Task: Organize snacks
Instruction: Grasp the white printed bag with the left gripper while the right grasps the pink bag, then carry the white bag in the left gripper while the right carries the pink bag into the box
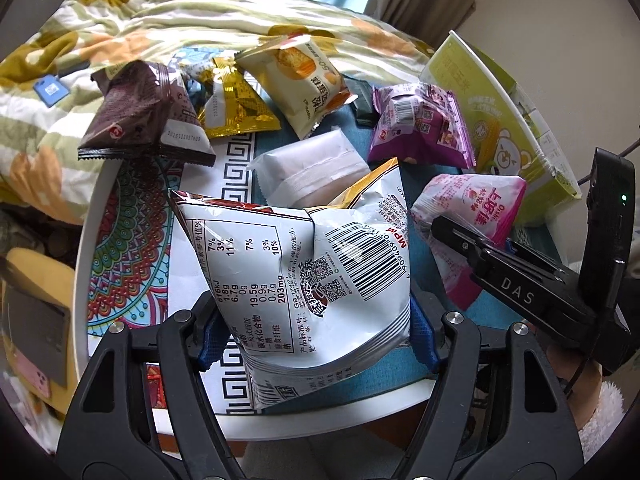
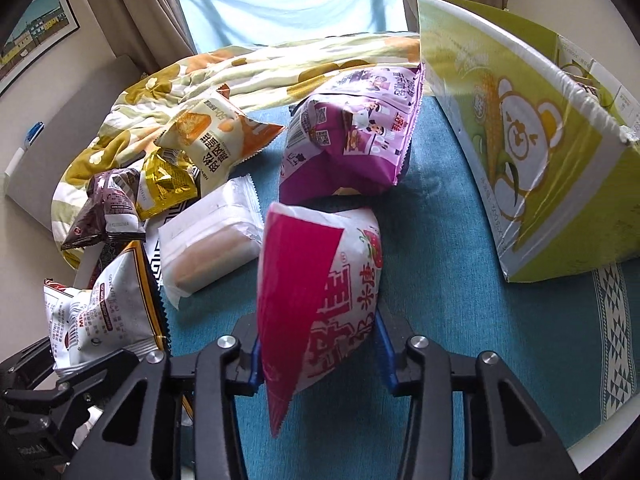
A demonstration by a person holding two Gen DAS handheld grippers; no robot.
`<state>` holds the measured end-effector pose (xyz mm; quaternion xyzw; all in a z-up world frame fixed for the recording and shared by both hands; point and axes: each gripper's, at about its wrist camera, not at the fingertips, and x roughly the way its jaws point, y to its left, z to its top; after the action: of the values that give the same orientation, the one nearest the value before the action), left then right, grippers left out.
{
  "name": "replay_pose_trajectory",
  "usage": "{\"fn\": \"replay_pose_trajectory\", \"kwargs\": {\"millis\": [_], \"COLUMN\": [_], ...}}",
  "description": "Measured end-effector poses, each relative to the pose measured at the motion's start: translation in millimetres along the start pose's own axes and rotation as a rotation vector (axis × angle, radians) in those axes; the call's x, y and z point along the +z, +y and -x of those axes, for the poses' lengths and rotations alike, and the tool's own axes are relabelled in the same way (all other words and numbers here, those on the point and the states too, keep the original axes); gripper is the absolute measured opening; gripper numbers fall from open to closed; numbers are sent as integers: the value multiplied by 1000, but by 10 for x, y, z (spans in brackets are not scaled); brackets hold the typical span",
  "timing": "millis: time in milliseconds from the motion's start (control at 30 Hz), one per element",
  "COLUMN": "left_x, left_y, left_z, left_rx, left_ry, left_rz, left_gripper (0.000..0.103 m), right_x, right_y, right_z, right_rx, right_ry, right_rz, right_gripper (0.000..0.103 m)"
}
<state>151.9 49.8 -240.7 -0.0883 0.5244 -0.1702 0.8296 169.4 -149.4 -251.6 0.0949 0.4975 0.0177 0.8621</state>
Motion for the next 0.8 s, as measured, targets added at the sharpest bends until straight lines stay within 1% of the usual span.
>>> {"fn": "replay_pose_trajectory", "kwargs": {"millis": [133,233,367,533,633,700,800], "left_x": [121,259,472,781,970,1105,1326], "left_y": [-138,-310,-589,-989,-1272,-1476,-1804], "left_z": [192,364,569,721,756,749,652], "left_rx": [-12,-25,-46,-56,-59,-56,-77], "left_ry": [-35,-77,-132,-184,-220,-241,-256], "left_rz": [-35,-64,-93,-125,-150,-161,-167], "left_gripper": [70,70,70,70,70,70,70], "right_x": [11,54,116,245,410,526,725], "right_y": [18,17,-83,-329,-507,-632,-873], "right_z": [283,550,949,1400,1612,1715,1848], "right_rx": [9,1,-4,-25,-36,-41,-39], "right_ry": [-20,-48,-94,-168,-206,-229,-261], "right_rz": [-1,12,2,-24,-39,-42,-53], "right_gripper": [40,40,40,40,40,40,40]}}
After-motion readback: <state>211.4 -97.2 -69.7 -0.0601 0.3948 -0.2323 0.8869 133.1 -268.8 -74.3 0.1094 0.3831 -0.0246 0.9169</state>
